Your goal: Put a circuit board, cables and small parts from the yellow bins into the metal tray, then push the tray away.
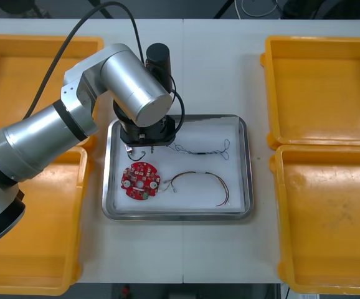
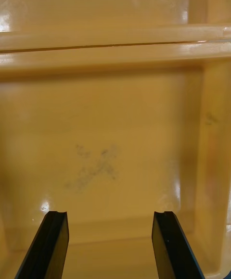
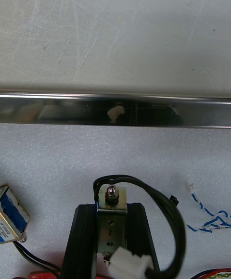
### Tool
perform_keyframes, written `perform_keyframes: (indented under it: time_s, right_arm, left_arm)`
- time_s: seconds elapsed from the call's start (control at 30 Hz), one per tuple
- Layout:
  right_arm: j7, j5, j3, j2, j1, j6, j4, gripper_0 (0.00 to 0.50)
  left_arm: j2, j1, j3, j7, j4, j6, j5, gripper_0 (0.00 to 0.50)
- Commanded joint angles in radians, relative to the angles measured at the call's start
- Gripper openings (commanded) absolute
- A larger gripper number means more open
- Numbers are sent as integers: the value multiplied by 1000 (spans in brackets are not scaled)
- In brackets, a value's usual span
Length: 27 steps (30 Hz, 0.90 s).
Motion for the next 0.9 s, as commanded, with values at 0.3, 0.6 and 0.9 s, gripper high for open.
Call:
perform_keyframes:
  time_s: [0.3,0.6,0.9]
  right_arm:
    - [17,2,6,10,-5,3,-10,500]
    - [20,-12,9,10,-20,3,-10,500]
    - [38,-56,92,-1,-100,3,-10,500]
  left_arm:
    - [-21,-36,-9,-54,-8,-5,-13,500]
    - [-13,-36,64,-65,-76,78,-23,500]
    - [65,-27,227,-100,-275,299,42,500]
